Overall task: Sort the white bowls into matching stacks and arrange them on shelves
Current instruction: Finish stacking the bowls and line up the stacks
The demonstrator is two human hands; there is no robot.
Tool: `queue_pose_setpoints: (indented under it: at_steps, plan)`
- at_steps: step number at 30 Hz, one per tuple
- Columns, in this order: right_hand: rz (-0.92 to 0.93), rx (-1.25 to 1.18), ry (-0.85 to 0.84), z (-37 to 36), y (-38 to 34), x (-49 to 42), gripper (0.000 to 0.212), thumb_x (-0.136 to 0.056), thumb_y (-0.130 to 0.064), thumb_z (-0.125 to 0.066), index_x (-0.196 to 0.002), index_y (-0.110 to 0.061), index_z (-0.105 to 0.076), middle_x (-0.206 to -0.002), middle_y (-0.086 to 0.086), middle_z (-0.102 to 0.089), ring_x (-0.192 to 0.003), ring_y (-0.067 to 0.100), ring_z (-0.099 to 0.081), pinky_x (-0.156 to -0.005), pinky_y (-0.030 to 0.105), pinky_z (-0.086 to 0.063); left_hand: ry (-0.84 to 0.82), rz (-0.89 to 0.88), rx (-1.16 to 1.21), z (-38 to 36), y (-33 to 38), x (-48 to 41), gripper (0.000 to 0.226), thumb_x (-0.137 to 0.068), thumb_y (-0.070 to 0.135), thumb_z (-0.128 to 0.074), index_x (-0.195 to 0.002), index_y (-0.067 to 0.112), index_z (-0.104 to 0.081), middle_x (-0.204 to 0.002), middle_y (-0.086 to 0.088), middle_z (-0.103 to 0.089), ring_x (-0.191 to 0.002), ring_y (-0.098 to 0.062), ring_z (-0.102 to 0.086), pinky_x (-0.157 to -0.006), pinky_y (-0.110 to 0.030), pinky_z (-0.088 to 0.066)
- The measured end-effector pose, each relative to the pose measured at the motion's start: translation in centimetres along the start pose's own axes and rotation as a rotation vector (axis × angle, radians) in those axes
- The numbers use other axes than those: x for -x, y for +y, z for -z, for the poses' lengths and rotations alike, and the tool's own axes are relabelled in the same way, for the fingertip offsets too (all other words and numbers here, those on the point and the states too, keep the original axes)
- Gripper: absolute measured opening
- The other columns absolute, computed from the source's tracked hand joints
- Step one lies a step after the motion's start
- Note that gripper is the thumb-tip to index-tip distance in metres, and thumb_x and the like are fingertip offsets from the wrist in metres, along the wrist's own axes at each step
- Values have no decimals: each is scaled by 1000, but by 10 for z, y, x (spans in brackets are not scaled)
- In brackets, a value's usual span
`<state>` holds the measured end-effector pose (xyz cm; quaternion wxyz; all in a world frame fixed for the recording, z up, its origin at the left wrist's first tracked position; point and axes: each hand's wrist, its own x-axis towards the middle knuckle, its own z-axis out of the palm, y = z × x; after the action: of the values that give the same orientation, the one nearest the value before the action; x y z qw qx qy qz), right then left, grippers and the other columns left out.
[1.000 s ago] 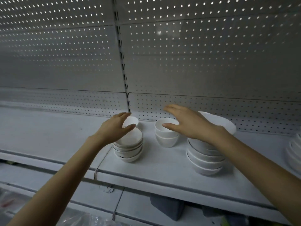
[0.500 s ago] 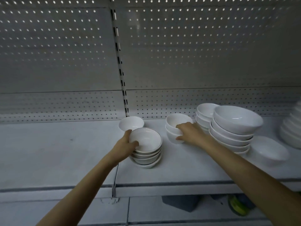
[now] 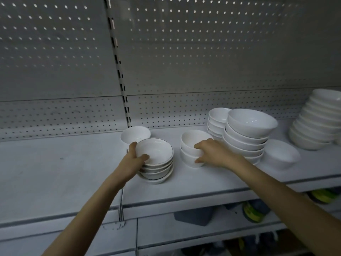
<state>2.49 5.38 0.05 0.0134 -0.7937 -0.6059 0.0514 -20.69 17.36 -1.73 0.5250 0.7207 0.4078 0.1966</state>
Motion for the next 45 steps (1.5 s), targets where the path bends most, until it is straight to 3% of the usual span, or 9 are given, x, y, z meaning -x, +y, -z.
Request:
queue_pose_setpoints:
  at_steps: [3,6,10,14,17,21,27,35,45]
  plan:
    - [0,-19,7,-2,0,12,24,-83,-28,-63,-76,-15,-45,-78,1,-52,-88,26,-53,-56,32,-31,141,-130,-144,-4,0,10,53,-97,20,-48,-142,8,-24,-140,-9,-39,-126,-26,-42,-100,-37,-38]
    - [19,-82,57,-11,6,19,30,-85,-30,-62,-112,-19,-56,-119,1,-53,-116,21,-44,-85,34,-39,385,-416,-173,-20,14,39,56,-98,26,-45,-147,12,-22,-150,4,-28,-135,-9,-29,-114,-23,-24]
    - [-17,-404,340,-29,11,32,71,-86,-40,-62,-144,-28,-24,-154,-3,-9,-141,14,-8,-113,30,-14,149,-559,4,-62,24,59,49,-94,37,-38,-142,32,-30,-142,32,-31,-129,14,-31,-102,-3,-25]
    - [-85,-690,390,-49,11,29,86,-84,-49,-58,-147,-27,-4,-157,-2,0,-144,12,-1,-118,33,-9,10,-443,50,-103,19,40,51,-96,48,-36,-140,43,-12,-140,45,-10,-128,28,-11,-103,2,-12]
    - [-119,-835,410,-57,10,22,92,-82,-47,-61,-148,-17,-4,-157,-1,-5,-143,9,-6,-117,29,-12,1,-331,60,-126,19,22,60,-97,42,-32,-147,31,0,-140,34,2,-123,29,5,-90,13,-1]
    - [-178,-966,440,-61,11,15,107,-69,-58,-62,-148,-17,-2,-156,-4,-8,-142,5,-8,-116,24,-12,-25,-281,203,-143,20,-2,51,-101,35,-29,-143,34,-1,-141,30,-10,-121,29,-11,-96,6,-11]
    - [-181,-1157,428,-72,14,13,90,-68,-49,-75,-140,-20,-29,-138,-7,-43,-128,7,-42,-106,41,-40,31,-215,352,-148,13,-30,58,-96,44,-28,-149,23,-17,-150,4,-31,-135,-10,-31,-108,-22,-24]
    - [-88,-1096,350,-82,21,28,115,-52,-33,-91,-144,-27,-21,-143,-8,-37,-133,17,-39,-102,50,-43,-35,-292,401,-144,6,-14,34,-95,32,-46,-125,44,-35,-124,34,-45,-112,22,-44,-91,1,-33]
    - [-53,-1115,464,-67,6,68,95,-59,-27,-86,-135,-44,-32,-136,-24,-44,-129,5,-44,-104,42,-43,-143,-406,359,-129,4,21,74,-77,24,-75,-138,33,-32,-131,28,-50,-126,4,-45,-95,-11,-41]
